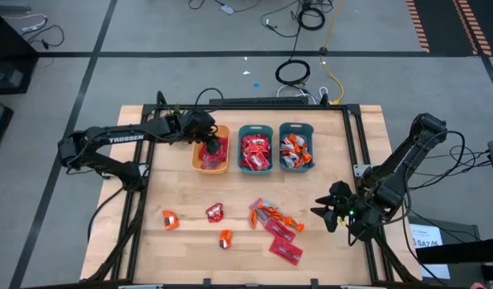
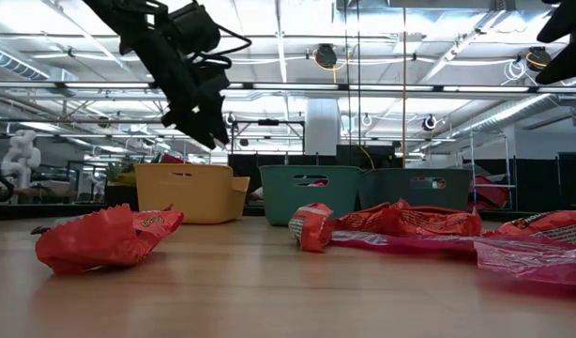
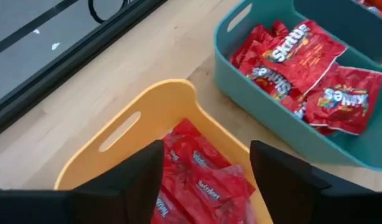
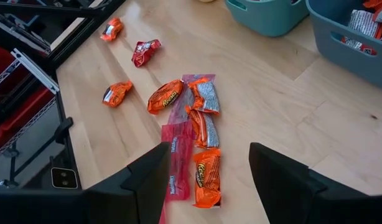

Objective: Sort candy
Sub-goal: Put the red candy into the top left yellow bin

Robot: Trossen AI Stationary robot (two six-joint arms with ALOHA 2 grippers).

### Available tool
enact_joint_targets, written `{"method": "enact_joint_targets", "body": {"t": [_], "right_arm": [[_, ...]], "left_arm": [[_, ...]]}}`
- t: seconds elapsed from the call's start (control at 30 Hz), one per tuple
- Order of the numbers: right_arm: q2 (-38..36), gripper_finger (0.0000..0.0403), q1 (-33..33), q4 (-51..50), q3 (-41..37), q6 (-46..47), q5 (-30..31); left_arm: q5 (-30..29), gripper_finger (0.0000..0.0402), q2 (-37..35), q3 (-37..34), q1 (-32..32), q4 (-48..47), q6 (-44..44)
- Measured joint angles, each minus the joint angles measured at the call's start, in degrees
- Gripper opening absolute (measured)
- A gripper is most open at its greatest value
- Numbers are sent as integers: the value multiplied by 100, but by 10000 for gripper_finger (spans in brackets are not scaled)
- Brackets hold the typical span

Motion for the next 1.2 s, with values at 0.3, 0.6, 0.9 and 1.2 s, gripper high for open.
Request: {"method": "enact_joint_targets", "body": {"t": [0.3,0.6,0.9,1.2], "right_arm": [[0,210,0,-4,0,-172,1],[0,210,0,-7,0,-488,-35],[0,210,2,-135,0,-512,-162],[2,210,7,-212,0,-628,-1302]], "left_arm": [[-8,254,0,4,-170,60,-6],[-1097,254,4,346,-1253,2,-8],[-1952,254,4,944,-2481,-31,-741],[-2982,254,579,1744,-4029,-17,-1063]]}}
